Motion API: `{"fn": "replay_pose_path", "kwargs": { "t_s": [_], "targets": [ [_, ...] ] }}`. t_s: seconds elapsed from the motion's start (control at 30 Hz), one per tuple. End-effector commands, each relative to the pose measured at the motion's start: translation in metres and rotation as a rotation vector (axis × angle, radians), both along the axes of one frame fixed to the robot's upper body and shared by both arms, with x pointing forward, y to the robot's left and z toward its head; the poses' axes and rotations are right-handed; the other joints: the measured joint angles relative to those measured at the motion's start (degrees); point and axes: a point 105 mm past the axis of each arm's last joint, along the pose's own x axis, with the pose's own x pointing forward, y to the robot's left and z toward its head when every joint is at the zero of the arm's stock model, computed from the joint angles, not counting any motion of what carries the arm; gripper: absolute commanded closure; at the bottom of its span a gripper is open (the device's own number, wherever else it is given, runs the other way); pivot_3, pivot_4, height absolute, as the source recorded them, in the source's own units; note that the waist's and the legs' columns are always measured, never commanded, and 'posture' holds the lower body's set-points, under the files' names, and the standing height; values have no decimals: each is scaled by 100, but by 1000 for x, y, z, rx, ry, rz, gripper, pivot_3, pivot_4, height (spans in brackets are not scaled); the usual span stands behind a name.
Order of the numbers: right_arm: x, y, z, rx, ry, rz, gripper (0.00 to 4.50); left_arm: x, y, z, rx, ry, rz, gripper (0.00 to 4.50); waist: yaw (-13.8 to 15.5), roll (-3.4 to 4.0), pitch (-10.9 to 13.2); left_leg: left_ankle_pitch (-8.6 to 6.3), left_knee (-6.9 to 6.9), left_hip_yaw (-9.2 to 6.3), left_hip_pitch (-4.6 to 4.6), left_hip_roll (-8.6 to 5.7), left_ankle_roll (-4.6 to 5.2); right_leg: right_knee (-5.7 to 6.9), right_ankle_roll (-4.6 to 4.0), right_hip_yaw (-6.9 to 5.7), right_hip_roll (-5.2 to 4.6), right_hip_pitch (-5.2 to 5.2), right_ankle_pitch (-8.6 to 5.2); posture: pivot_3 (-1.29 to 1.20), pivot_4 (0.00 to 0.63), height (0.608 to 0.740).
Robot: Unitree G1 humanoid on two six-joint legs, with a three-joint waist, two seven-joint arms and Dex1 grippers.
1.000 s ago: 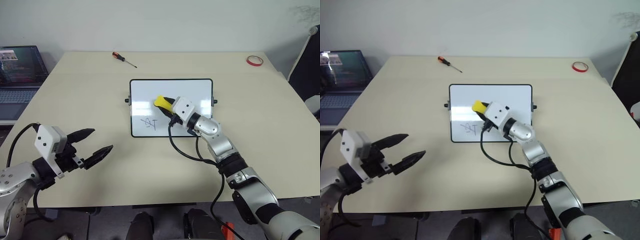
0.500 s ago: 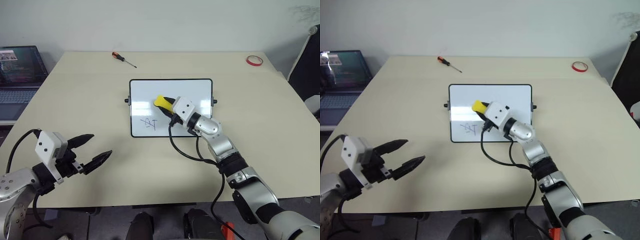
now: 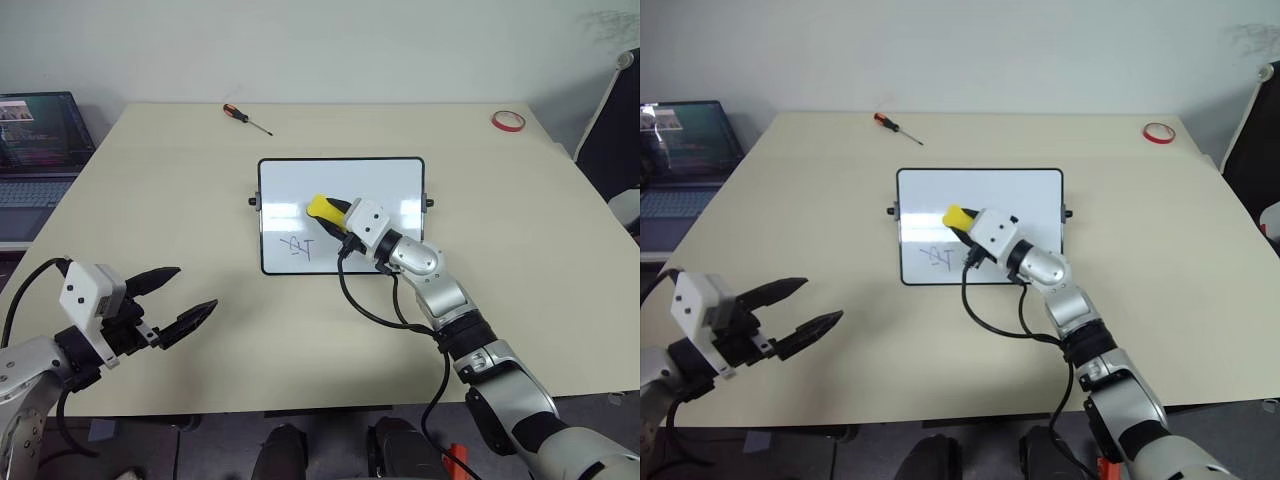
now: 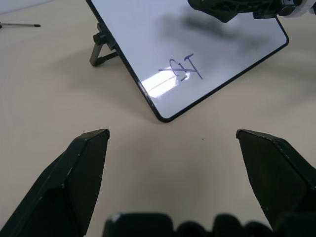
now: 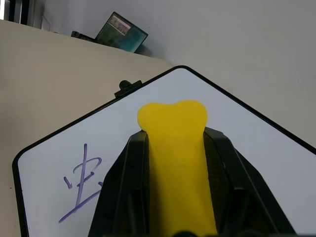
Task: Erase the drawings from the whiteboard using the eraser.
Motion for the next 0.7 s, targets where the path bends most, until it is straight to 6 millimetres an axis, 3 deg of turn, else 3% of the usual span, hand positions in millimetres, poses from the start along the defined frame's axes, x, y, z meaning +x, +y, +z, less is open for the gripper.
{"fn": "replay_pose_path", "kwargs": {
  "t_s": [0.03, 0.7],
  "targets": [
    [-2, 4, 17, 17, -57, 12, 3350, 3, 1, 12, 35, -43, -2, 0, 0, 0, 0, 0, 0, 0, 0, 0, 0, 0, 0, 0, 0, 0, 0, 0, 150, 740],
    [-2, 3, 17, 23, -55, 3, 3350, 20, -9, 34, 75, -156, -55, 0, -2, 0, 3, 0, -2, 2, -1, 0, 0, 0, 0, -1, 0, -2, 0, 0, 150, 740]
  ]
}}
